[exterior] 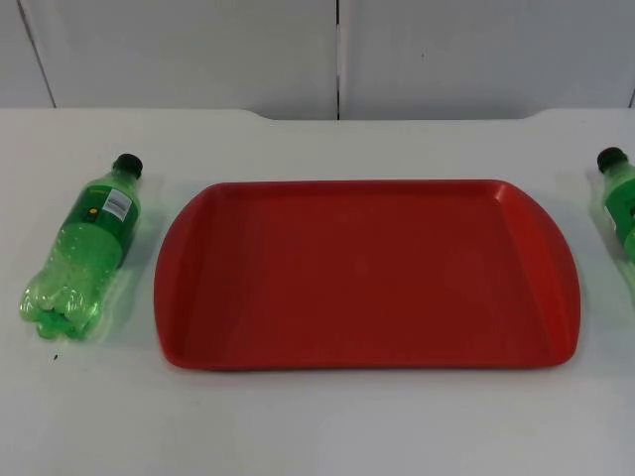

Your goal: Place the bottle upright on the tray.

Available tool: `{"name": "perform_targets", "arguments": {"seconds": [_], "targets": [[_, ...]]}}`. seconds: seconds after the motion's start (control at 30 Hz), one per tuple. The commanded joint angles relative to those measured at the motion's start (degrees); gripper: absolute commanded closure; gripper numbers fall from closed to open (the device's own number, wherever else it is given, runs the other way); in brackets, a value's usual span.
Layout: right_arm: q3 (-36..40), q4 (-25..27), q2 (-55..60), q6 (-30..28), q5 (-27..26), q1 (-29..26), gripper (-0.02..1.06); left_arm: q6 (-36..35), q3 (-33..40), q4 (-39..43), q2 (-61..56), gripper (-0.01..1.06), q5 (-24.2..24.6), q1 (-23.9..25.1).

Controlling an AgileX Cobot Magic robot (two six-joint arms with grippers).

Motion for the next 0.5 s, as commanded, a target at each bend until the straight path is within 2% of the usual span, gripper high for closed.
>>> {"name": "perform_targets", "arguments": {"seconds": [0.0, 0.47], "targets": [[-2.6, 0.1, 4.1, 0.0, -1.0, -0.2, -0.01, -0.1, 0.3, 0.0, -0.1, 0.00, -0.5, 0.2], [-14.9, 0.0, 24.0, 0.0, -1.0, -0.2, -0.01, 0.0, 0.3, -0.4, -0.1, 0.00, -0.5, 0.2]]}}
